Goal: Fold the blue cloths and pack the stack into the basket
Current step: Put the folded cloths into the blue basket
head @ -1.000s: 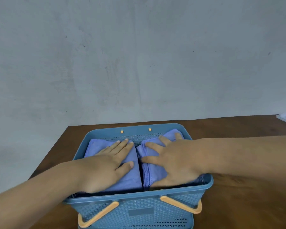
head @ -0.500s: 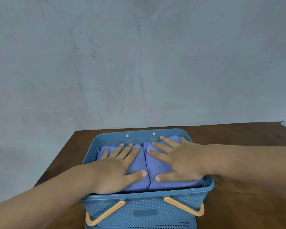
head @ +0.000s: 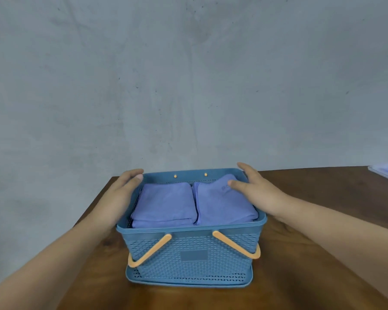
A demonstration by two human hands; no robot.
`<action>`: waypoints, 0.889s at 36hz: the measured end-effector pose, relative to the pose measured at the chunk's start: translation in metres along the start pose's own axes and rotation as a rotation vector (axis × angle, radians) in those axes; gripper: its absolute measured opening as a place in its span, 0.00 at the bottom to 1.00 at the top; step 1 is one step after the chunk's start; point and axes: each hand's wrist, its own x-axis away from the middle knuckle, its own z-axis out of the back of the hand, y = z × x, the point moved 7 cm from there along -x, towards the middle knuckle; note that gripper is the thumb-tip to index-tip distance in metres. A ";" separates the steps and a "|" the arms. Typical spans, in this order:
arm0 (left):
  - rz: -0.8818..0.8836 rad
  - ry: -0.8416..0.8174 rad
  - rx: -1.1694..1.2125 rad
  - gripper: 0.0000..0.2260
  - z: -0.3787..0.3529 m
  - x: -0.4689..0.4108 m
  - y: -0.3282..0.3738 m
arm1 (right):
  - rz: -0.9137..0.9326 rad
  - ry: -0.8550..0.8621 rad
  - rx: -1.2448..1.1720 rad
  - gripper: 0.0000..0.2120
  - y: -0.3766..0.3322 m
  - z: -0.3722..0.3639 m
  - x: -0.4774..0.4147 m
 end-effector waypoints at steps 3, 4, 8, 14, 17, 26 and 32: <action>0.212 -0.153 0.386 0.23 -0.020 0.012 -0.009 | -0.144 -0.026 -0.382 0.42 0.019 -0.009 0.000; 0.233 -0.169 0.465 0.22 -0.023 0.017 -0.007 | -0.191 -0.054 -0.483 0.41 0.026 -0.014 -0.001; 0.209 -0.151 0.573 0.34 -0.023 0.017 0.003 | -0.235 -0.163 -0.774 0.30 0.009 -0.025 0.015; 0.123 -0.153 0.693 0.32 -0.020 -0.005 0.035 | -0.131 -0.127 -0.866 0.29 -0.026 0.004 0.002; 0.081 -0.146 0.685 0.32 -0.019 -0.035 0.056 | -0.079 -0.114 -0.862 0.28 -0.044 0.027 -0.021; 0.066 -0.110 0.733 0.31 -0.062 -0.153 0.074 | -0.079 -0.087 -0.865 0.28 -0.041 0.056 -0.118; 0.137 -0.142 0.713 0.33 -0.091 -0.193 0.046 | -0.122 -0.062 -0.870 0.25 -0.008 0.047 -0.160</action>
